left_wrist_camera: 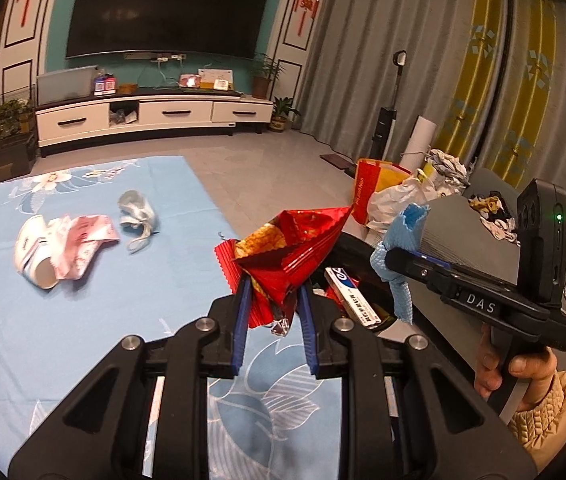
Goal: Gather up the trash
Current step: 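Carry the red bag and blue wrapper over the black bin and open both tools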
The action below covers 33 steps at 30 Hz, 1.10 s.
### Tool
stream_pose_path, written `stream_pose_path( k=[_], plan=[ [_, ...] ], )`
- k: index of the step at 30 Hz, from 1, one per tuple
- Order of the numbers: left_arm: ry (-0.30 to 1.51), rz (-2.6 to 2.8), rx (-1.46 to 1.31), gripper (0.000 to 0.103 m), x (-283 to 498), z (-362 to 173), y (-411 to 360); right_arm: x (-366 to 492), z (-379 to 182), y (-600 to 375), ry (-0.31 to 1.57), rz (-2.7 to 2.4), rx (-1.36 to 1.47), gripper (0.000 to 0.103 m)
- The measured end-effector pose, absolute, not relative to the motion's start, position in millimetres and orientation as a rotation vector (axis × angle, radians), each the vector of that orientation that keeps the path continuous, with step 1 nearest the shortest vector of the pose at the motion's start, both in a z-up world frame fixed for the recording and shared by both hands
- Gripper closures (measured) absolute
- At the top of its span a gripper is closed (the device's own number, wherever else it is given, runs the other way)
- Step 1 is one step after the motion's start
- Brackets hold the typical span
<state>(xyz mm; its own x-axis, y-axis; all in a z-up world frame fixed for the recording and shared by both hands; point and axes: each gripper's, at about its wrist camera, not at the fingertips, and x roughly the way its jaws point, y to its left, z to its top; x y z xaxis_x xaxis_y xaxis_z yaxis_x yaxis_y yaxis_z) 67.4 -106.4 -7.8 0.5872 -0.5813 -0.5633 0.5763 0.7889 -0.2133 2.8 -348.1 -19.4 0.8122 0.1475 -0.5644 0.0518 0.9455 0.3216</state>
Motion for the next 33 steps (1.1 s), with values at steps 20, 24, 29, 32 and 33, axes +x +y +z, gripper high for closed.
stream_pose_path(
  k=[20, 24, 29, 32, 33],
  plan=[
    [0.778, -0.869, 0.069, 0.078, 124.1, -51.6, -235.0, 32.1, -67.5, -424.6, 0.684, -0.105, 0.519, 0.071],
    [0.823, -0.859, 0.111, 0.073, 137.1, -70.8, -259.3, 52.0, -83.1, -433.2, 0.726, -0.116, 0.556, 0.067],
    [0.862, -0.828, 0.152, 0.045, 149.1, -91.7, -274.4, 61.5, -94.4, -438.6, 0.749, -0.147, 0.584, 0.041],
    [0.859, -0.818, 0.136, 0.038, 149.1, -91.5, -267.4, 59.3, -93.6, -439.2, 0.754, -0.165, 0.582, 0.04],
    [0.854, -0.812, 0.133, 0.035, 148.1, -90.0, -263.8, 55.9, -91.4, -437.8, 0.75, -0.167, 0.581, 0.04]
  ],
)
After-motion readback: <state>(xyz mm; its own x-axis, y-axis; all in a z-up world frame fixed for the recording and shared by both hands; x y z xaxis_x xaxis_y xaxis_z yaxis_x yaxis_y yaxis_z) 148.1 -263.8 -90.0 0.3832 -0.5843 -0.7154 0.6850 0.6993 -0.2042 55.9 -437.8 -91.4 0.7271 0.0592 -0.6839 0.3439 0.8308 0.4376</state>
